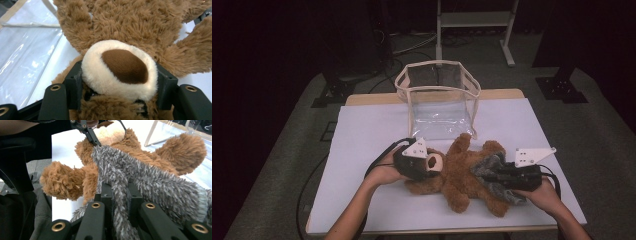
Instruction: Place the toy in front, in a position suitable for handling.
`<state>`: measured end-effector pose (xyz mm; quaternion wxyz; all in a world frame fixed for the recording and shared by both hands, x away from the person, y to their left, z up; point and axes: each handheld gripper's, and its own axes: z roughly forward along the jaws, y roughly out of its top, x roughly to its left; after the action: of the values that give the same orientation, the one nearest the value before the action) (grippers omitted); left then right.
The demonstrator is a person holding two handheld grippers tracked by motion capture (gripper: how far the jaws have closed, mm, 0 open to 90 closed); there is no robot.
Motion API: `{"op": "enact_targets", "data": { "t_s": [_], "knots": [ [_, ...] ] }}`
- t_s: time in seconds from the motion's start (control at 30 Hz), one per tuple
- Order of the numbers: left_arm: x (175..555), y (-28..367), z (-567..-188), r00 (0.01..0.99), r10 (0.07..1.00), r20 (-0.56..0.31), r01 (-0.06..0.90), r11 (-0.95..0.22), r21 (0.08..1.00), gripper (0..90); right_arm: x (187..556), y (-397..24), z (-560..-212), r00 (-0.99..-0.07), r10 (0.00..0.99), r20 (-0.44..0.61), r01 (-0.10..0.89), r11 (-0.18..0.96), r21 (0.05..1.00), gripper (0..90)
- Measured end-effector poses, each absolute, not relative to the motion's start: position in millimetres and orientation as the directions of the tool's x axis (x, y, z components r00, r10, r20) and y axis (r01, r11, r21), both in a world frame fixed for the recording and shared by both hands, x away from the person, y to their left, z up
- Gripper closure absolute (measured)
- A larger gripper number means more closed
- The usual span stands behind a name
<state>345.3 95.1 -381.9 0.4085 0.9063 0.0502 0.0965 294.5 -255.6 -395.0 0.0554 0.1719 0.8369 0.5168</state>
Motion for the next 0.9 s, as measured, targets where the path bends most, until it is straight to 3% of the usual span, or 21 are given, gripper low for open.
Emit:
{"op": "enact_targets", "data": {
  "t_s": [0.27, 0.47, 0.57, 0.9],
  "knots": [
    [338, 133, -369, 0.960, 0.243, 0.139, 0.061, -0.667, 0.742, 37.6, 306, -221, -392, -0.949, 0.305, 0.082, 0.209, 0.413, 0.887, 79.5],
    [327, 151, -384, 0.946, 0.293, 0.136, 0.089, -0.640, 0.763, 34.2, 311, -200, -395, -0.960, 0.259, 0.106, 0.209, 0.413, 0.887, 79.4],
    [321, 155, -391, 0.941, 0.314, 0.128, 0.085, -0.583, 0.808, 31.6, 305, -203, -397, -0.962, 0.253, 0.098, 0.204, 0.434, 0.878, 78.9],
    [318, 154, -391, 0.940, 0.304, 0.152, 0.061, -0.593, 0.803, 28.7, 284, -238, -410, -0.945, 0.309, 0.104, 0.244, 0.459, 0.854, 78.6]
  ]
}}
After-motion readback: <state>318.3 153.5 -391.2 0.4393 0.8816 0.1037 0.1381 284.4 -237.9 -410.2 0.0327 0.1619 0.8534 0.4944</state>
